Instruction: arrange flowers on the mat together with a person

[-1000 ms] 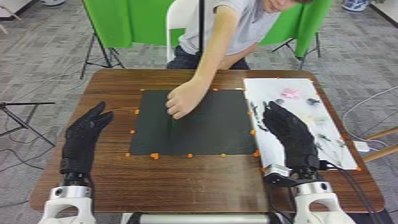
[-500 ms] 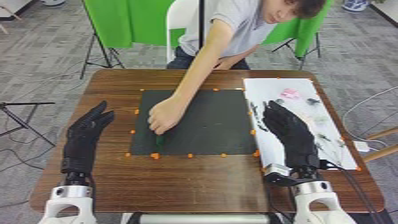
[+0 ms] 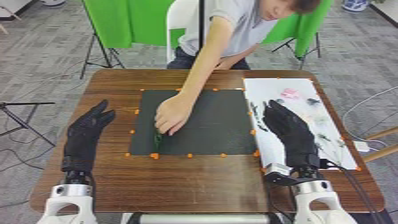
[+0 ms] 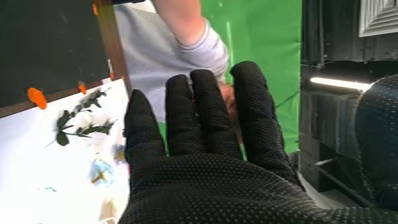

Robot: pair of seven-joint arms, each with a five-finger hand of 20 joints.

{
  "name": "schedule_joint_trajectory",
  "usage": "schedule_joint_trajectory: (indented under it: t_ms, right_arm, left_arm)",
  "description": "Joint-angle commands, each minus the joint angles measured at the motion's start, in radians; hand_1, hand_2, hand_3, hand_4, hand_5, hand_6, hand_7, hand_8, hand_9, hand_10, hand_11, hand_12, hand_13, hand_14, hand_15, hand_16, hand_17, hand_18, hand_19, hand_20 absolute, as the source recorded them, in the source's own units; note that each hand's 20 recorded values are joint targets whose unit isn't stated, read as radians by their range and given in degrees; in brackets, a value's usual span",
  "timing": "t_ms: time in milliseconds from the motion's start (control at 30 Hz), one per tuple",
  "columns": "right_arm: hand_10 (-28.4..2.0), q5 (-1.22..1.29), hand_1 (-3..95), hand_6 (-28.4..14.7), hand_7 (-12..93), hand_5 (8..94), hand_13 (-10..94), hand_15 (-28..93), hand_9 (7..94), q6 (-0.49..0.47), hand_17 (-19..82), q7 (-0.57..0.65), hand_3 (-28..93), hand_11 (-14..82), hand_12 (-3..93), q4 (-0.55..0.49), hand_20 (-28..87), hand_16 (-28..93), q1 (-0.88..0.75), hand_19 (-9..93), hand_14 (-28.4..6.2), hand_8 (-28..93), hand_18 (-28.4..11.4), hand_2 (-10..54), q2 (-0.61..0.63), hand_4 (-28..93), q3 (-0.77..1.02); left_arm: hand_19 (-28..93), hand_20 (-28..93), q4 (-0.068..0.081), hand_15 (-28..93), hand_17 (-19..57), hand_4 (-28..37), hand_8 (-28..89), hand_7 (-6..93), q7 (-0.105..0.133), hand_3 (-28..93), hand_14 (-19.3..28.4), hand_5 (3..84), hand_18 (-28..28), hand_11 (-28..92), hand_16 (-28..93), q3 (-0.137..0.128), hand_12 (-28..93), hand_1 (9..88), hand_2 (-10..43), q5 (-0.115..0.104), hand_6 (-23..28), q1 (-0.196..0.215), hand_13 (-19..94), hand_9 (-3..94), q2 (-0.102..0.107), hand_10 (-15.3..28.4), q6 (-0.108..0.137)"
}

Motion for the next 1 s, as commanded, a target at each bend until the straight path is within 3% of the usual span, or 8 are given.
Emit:
schedule_joint_trajectory:
  t_ms: [33,100,167,333,500,667,800,1000]
  right_arm:
    - [-14.8,-0.01,11.9,-1.9,13,43.1,31,12,41.2,-0.001,18,-0.009,74,4.3,10.5,-0.003,21,4,-0.006,1,-10.1,-10,-13.2,2.1,0.001,-19,0.003]
    - [-14.8,-0.009,11.9,-1.9,13,43.1,31,12,41.2,0.002,18,-0.013,74,4.3,10.6,-0.005,21,4,-0.008,1,-10.1,-10,-13.1,2.1,0.001,-19,0.005]
    - [-14.8,-0.016,11.9,-1.9,13,43.1,31,12,41.2,0.02,18,-0.025,74,4.2,10.5,-0.006,21,4,-0.006,1,-10.1,-10,-13.1,1.9,0.006,-19,0.005]
    - [-14.9,-0.089,18.5,-2.1,14,41.4,26,10,40.8,0.096,17,-0.039,75,4.3,11.3,-0.024,23,3,-0.003,1,-9.3,-10,-10.6,-8.3,0.037,-18,0.043]
    - [-15.0,-0.206,20.5,-2.7,14,40.4,30,12,42.0,0.244,20,-0.003,76,5.0,13.0,-0.085,28,6,-0.022,5,-10.9,-10,-11.2,-9.5,0.1,-22,0.12]
    - [-15.7,-0.65,20.0,-3.3,18,45.4,42,15,48.8,0.488,23,0.275,73,13.3,19.8,-0.127,33,18,-0.05,17,-13.3,-10,-13.2,-9.5,0.169,-28,0.205]
    - [-16.5,-1.137,20.0,-3.5,22,49.3,49,21,51.7,0.453,24,0.551,72,21.7,23.7,-0.11,37,26,-0.105,29,-13.6,-9,-14.9,-9.5,0.197,-28,0.304]
    - [-16.0,-1.381,25.2,-2.9,25,56.0,57,39,57.7,0.201,27,0.771,72,30.1,28.0,-0.107,39,25,-0.158,46,-13.4,-8,-16.7,-9.5,0.256,-28,0.385]
  left_arm:
    - [3,18,0.012,10,10.8,-28.1,-6,6.9,-0.011,68,16.5,47.0,9.1,15,0,-0.019,9,27.2,14.3,-0.062,4.3,0.027,37,49.5,0.016,14.6,0.074]
    - [3,18,0.014,10,11.1,-28.2,-6,7.0,-0.007,68,16.6,47.6,8.7,15,-1,-0.026,9,27.7,18.4,-0.073,4.5,0.033,38,50.1,0.022,14.7,0.087]
    - [3,18,0.014,10,12.2,-28.2,-7,7.0,-0.008,68,16.4,47.9,8.3,15,-1,-0.039,9,29.6,20.3,-0.072,4.8,0.041,38,50.6,0.021,15.1,0.077]
    - [4,19,0.013,11,13.8,-26.1,-6,6.9,-0.017,70,15.7,47.5,8.4,16,-2,-0.049,9,38.1,12.0,-0.05,5.5,0.049,39,49.2,0.026,14.9,0.065]
    - [4,19,0.011,11,13.5,-23.9,-6,7.1,-0.022,70,15.8,47.2,8.8,16,-2,-0.05,9,37.5,6.3,-0.037,5.6,0.054,39,48.5,0.024,14.7,0.07]
    - [3,19,0.006,11,12.9,-22.6,-6,7.0,-0.03,70,16.1,47.0,9.0,16,-2,-0.052,9,35.6,2.6,-0.028,5.7,0.064,38,48.3,0.023,14.6,0.073]
    - [3,19,0.003,11,12.6,-22.2,-6,7.0,-0.034,69,16.2,46.8,9.1,16,-1,-0.052,9,35.0,0.5,-0.027,5.7,0.07,38,48.2,0.019,14.7,0.075]
    - [3,19,-0.002,11,12.5,-21.8,-6,6.9,-0.041,69,16.4,46.6,9.2,16,-1,-0.055,9,34.3,-0.8,-0.022,5.7,0.076,38,48.0,0.021,14.9,0.076]
